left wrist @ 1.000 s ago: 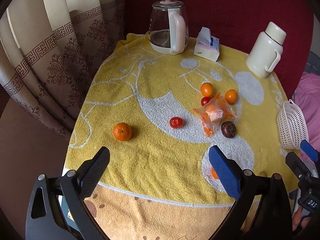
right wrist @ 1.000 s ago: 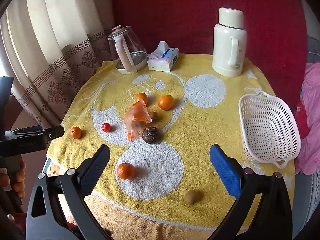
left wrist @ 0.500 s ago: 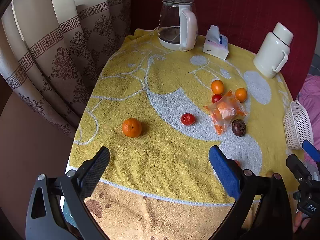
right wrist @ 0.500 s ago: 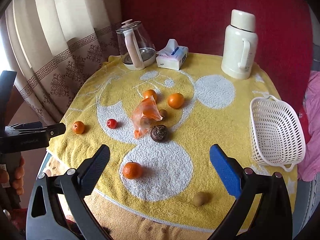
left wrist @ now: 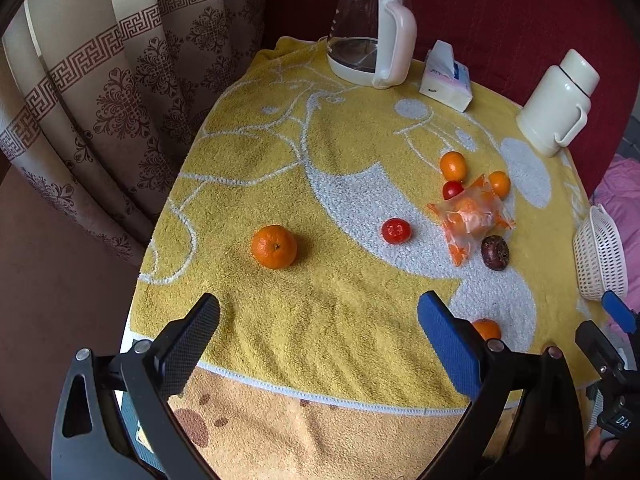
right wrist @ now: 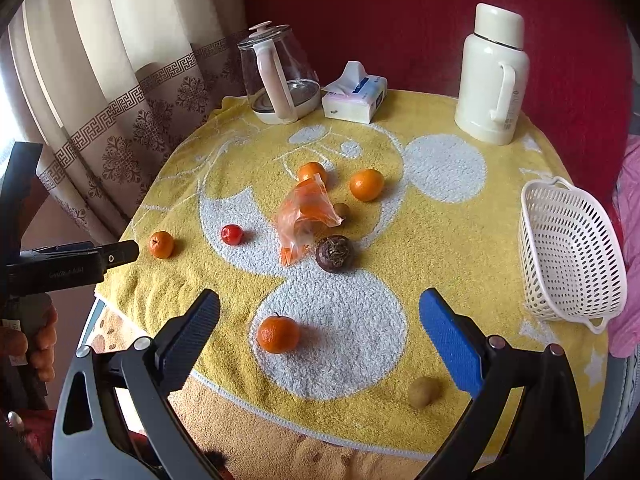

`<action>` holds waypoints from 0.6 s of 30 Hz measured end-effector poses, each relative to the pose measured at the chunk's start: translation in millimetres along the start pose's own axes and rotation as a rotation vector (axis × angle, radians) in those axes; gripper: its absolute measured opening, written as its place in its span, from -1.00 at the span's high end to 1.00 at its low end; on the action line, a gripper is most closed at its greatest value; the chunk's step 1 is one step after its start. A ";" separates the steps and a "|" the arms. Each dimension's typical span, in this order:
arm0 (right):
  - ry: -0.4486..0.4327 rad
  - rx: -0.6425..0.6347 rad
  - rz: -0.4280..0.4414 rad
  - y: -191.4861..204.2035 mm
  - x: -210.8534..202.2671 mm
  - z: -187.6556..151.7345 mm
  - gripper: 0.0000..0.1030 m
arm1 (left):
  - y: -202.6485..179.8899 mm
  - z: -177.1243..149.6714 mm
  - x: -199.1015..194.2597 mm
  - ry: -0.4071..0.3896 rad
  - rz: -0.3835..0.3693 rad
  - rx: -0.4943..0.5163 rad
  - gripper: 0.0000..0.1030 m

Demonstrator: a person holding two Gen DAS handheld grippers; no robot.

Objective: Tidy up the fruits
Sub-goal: 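Move left tool toward the large orange while right tool approaches another orange, then close left tool on the large orange while right tool grasps its orange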

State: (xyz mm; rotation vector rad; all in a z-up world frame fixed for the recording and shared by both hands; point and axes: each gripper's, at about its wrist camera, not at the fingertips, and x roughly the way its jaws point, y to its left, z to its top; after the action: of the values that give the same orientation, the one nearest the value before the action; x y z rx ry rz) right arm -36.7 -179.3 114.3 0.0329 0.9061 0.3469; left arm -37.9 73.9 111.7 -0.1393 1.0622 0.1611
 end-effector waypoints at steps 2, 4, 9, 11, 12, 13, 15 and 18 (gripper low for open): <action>0.006 0.005 -0.003 -0.1 2.0 -0.9 -0.96 | 10.6 1.1 6.4 0.007 0.007 -0.016 -0.91; 0.015 0.010 -0.004 -0.4 4.6 -2.4 -0.96 | 21.1 3.1 12.8 0.010 0.004 -0.033 -0.91; 0.042 0.017 -0.006 1.4 12.1 -6.6 -0.96 | 36.5 10.7 34.3 0.014 -0.022 -0.046 -0.77; 0.053 0.016 -0.007 2.8 14.8 -8.3 -0.96 | 38.0 15.1 47.1 0.023 -0.034 -0.032 -0.67; 0.058 0.014 -0.008 3.5 15.7 -8.8 -0.96 | 37.5 18.0 53.7 0.030 -0.035 -0.026 -0.64; 0.061 0.012 -0.009 4.2 16.3 -9.4 -0.96 | 37.4 20.4 59.7 0.031 -0.042 -0.022 -0.62; 0.067 0.006 -0.015 5.0 17.2 -10.0 -0.96 | 37.4 24.6 70.7 0.038 -0.056 -0.019 -0.52; 0.078 0.009 -0.019 4.2 19.8 -11.0 -0.96 | 37.6 29.9 85.3 0.051 -0.073 -0.014 -0.37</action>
State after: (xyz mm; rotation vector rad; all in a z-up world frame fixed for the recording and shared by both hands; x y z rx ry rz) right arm -35.3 -170.5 93.0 0.0189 0.9843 0.3280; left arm 20.9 121.8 49.9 -0.1953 1.1049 0.0999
